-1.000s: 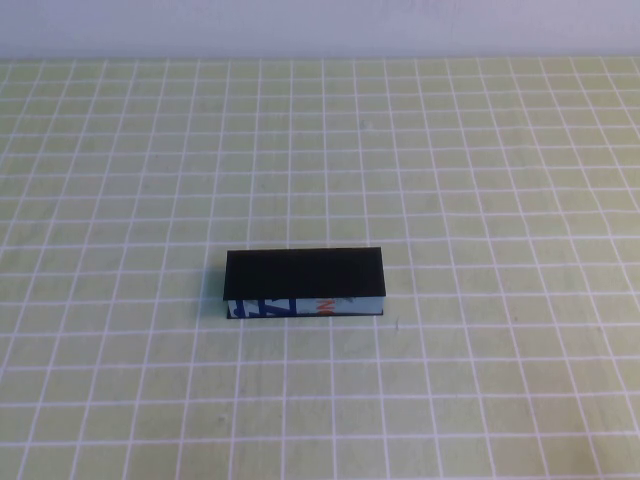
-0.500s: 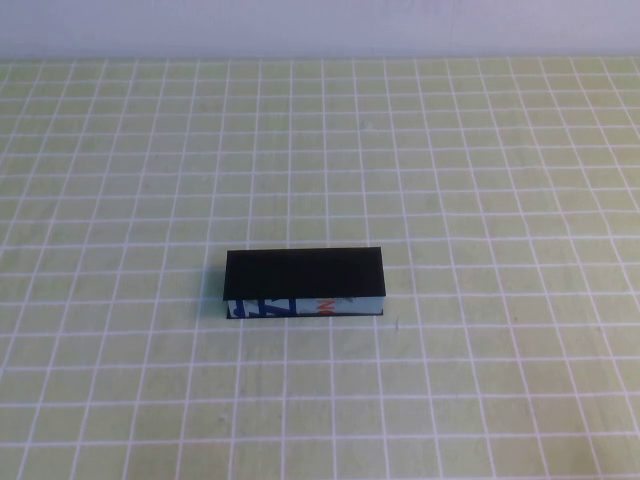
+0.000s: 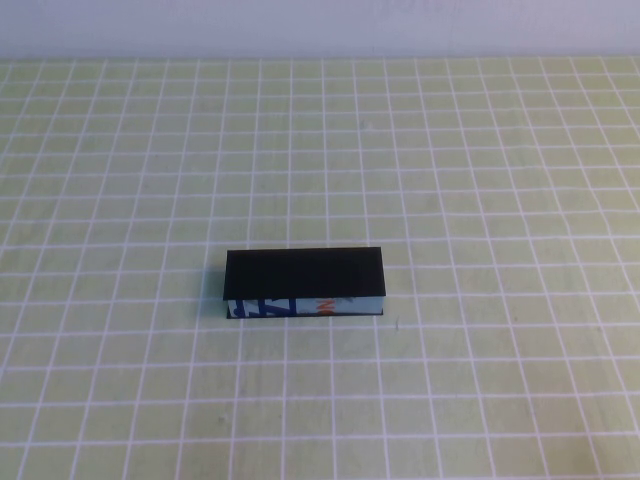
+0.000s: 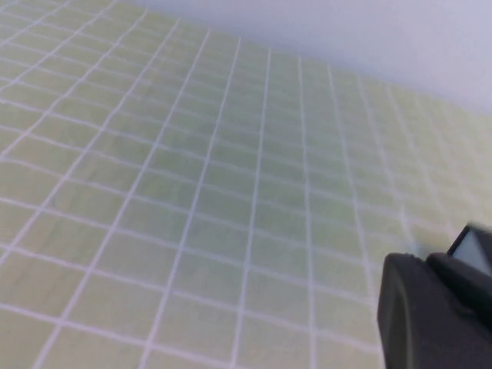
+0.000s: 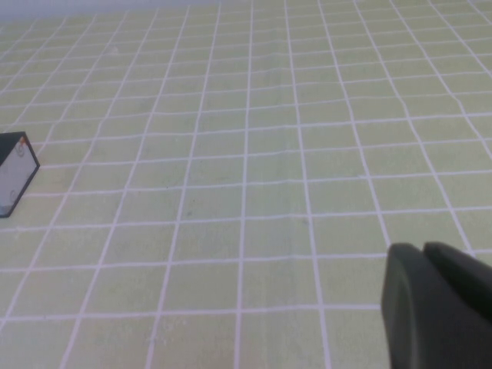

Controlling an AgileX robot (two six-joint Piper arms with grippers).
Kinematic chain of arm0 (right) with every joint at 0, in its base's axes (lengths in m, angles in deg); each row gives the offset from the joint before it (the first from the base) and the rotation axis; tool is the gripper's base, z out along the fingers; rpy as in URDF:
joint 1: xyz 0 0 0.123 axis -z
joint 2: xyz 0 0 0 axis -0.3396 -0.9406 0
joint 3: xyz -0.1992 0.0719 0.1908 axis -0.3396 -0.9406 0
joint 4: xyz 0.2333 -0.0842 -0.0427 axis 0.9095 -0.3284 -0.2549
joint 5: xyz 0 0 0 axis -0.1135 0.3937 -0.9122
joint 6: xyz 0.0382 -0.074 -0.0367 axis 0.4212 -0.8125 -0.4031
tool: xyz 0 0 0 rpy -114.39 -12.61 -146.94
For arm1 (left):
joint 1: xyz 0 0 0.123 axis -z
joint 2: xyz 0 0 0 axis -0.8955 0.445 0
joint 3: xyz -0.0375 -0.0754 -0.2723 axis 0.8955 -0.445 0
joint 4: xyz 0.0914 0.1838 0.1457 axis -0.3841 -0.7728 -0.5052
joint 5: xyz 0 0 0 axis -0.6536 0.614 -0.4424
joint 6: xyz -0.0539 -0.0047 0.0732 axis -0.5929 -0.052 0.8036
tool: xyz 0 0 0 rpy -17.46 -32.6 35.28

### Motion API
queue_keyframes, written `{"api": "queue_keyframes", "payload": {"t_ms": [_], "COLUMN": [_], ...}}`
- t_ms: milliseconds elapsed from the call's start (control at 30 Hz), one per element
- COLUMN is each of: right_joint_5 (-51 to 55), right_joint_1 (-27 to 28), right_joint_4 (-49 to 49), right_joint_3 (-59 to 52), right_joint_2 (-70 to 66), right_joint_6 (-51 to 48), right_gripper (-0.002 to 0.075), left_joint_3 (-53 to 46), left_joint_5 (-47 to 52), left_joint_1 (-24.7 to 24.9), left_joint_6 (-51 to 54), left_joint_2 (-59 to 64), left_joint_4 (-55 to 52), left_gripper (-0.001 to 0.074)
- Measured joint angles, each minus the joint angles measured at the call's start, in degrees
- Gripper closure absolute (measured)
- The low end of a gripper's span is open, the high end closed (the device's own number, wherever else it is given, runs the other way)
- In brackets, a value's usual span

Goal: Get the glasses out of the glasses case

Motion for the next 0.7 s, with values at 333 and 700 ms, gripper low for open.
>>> {"api": "queue_keyframes", "payload": {"t_ms": [333,700], "right_joint_5": [0.00,0.00], "right_joint_1": [0.00,0.00], "right_joint_4": [0.00,0.00], "right_joint_3": [0.00,0.00], "right_joint_2": [0.00,0.00], "right_joint_6": [0.00,0.00], "right_gripper": [0.0743,0.0743], "left_joint_3": [0.00,14.75], "left_joint_5": [-12.60,7.25], "left_joint_1": [0.00,0.00], "left_joint_6": [-0.10,4.40], "left_joint_2": [0.00,14.31], "left_joint_4": [18.02,17.71], "left_gripper": [0.0739,0.0739]}}
